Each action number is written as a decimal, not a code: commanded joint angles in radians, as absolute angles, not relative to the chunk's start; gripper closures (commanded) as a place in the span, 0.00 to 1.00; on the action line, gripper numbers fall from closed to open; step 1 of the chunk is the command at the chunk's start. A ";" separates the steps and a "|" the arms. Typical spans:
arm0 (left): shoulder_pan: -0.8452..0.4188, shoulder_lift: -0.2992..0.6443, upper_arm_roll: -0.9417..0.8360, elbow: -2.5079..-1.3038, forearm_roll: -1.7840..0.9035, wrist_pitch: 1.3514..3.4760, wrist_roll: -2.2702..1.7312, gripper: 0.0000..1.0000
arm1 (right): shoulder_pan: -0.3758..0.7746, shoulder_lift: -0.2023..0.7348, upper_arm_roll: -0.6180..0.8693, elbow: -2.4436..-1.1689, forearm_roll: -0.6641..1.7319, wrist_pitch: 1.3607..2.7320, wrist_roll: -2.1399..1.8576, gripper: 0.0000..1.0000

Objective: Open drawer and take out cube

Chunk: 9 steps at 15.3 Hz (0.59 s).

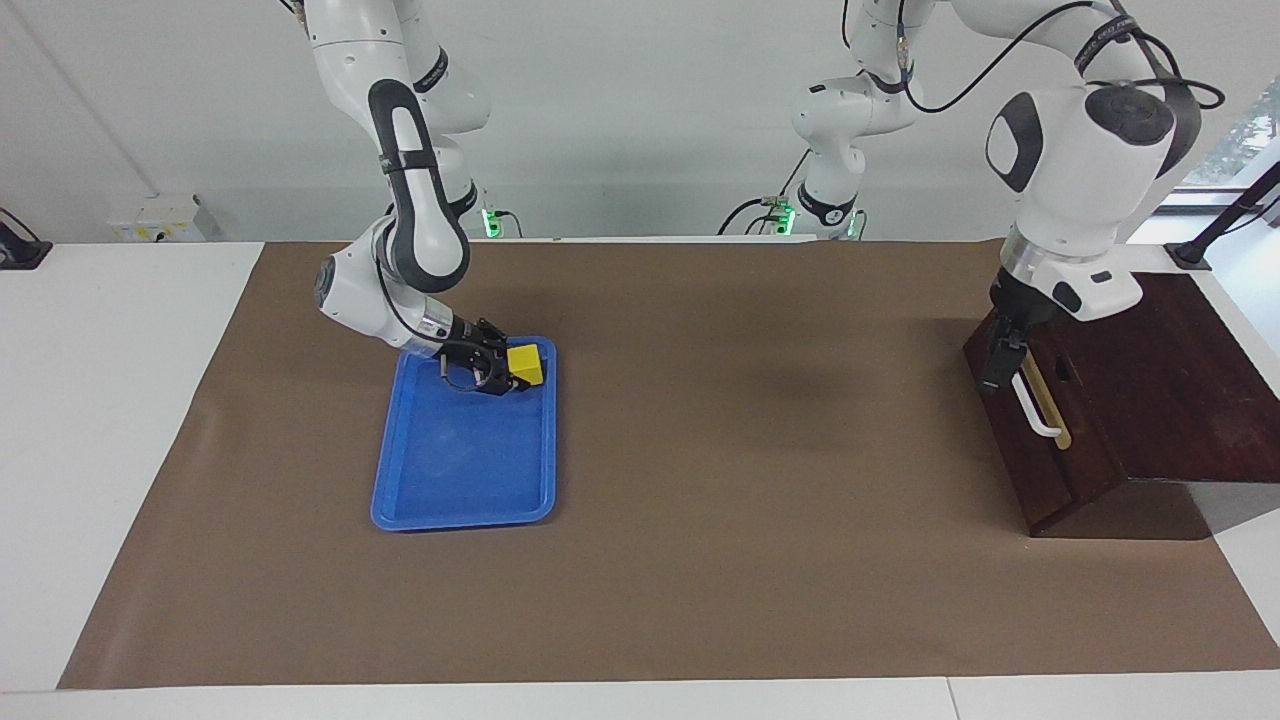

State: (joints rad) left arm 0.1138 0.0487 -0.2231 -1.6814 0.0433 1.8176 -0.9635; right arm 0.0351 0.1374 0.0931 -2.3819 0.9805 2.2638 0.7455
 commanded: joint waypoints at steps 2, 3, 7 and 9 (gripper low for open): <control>0.115 -0.034 -0.216 -1.683 -0.026 1.691 -0.631 0.00 | 0.034 0.109 0.095 -2.407 1.009 2.283 0.747 0.01; 0.118 -0.044 -0.215 -1.681 -0.026 1.666 -0.556 0.00 | 0.035 0.110 0.095 -2.399 1.009 2.283 0.750 0.00; 0.130 -0.074 -0.203 -1.690 -0.028 1.579 -0.283 0.00 | 0.034 0.117 0.095 -2.341 1.008 2.272 0.830 0.00; 0.130 -0.100 -0.201 -1.738 -0.029 1.569 -0.151 0.00 | 0.035 0.110 0.095 -2.298 0.993 2.266 0.908 0.00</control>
